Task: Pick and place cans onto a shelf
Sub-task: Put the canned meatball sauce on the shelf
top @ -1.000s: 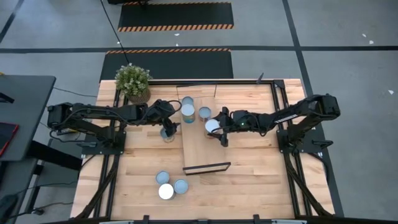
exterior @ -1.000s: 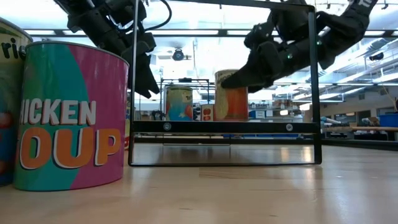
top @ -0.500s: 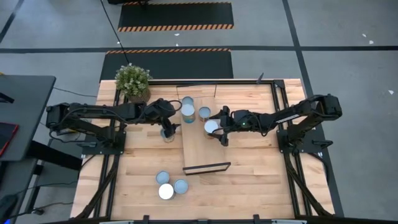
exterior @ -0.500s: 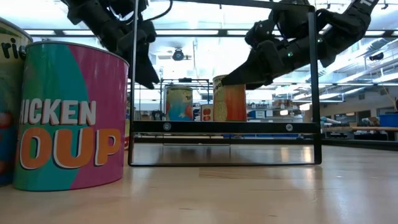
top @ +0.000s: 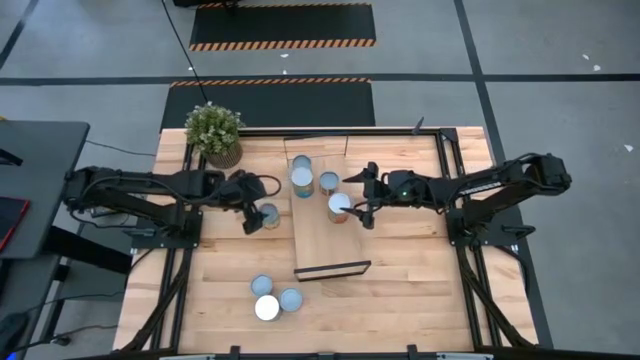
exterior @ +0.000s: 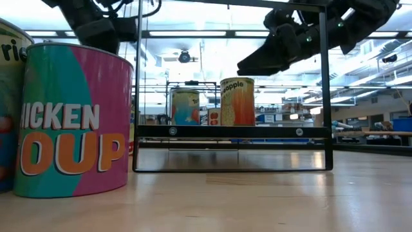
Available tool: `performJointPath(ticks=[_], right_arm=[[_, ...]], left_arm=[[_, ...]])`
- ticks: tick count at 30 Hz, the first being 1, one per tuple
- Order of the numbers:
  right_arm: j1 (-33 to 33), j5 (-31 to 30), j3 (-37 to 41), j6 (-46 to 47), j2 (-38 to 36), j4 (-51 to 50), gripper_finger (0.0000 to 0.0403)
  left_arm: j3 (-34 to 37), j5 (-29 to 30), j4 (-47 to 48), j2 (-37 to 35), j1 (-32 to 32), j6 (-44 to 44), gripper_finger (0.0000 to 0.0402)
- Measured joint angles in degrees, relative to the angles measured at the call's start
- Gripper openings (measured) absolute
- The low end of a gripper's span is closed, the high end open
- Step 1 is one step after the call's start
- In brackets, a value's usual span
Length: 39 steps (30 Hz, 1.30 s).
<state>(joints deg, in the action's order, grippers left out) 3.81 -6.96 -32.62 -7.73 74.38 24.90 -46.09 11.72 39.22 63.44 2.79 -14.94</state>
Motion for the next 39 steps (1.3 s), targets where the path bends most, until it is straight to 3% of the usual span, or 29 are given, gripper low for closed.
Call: performJointPath(ticks=[15, 21, 28, 39], right_arm=[[0.0, -1.0, 0.0, -0.8, -5.6, -4.6, 0.0399], [0.1, -1.1, 0.0, 1.1, -5.5, -4.3, 0.0399], [0.9, -5.0, 0.0, 3.1, -4.9, -2.3, 0.0399], [1.6, -5.4, 0.0, 8.8, -4.9, 0.4, 0.0399]], left_arm=[[8.1, 3.2, 4.7, -3.6, -7.3, -11.5, 0.0376], [8.8, 8.9, 6.3, -4.8, -11.7, -13.4, 0.0376], [16.5, 17.9, -7.8, -4.6, -15.6, -18.4, 0.0376], [21.7, 18.2, -11.8, -4.6, -17.9, -24.6, 0.0376]])
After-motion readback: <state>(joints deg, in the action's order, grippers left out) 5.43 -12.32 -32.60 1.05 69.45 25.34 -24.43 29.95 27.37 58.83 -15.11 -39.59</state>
